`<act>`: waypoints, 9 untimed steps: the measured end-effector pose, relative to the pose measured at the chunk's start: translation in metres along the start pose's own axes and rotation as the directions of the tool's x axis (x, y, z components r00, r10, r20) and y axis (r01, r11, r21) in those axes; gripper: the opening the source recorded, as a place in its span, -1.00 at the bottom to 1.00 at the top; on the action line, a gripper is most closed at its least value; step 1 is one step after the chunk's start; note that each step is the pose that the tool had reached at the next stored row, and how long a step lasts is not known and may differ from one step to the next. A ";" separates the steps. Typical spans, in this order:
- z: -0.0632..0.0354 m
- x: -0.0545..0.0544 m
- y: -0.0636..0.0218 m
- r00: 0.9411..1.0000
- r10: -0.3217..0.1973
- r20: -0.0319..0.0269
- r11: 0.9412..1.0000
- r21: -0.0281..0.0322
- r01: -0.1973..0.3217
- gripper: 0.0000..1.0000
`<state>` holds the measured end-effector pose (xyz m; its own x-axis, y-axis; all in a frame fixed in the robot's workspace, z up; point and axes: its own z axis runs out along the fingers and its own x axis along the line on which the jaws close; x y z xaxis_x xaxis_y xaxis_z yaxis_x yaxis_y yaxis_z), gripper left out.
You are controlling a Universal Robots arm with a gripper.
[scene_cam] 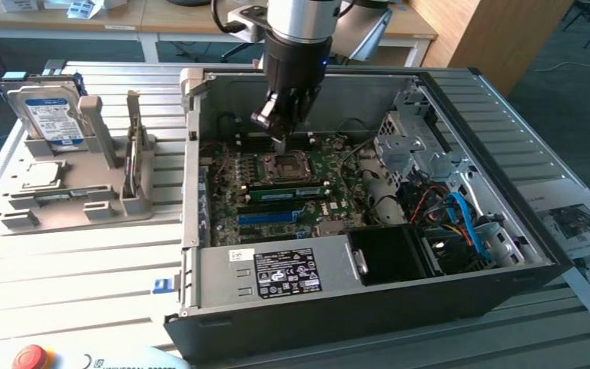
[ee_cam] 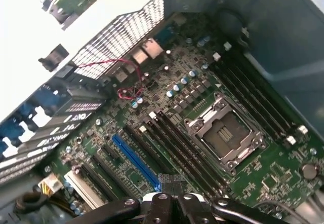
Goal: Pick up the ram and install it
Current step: 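Press down the ram until it locks into place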
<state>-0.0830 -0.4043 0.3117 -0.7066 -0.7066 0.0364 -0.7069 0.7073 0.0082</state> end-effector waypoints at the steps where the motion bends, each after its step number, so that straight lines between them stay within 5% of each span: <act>1: 0.0000 0.000 0.0000 1.000 0.018 0.000 1.000 -0.001 -0.018 -0.80; 9: 0.0001 0.000 0.0000 0.988 0.157 0.001 0.988 -0.006 -0.157 -0.80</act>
<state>-0.0830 -0.4043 0.3116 -0.8090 -0.5867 0.0364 -0.5868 0.8097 0.0082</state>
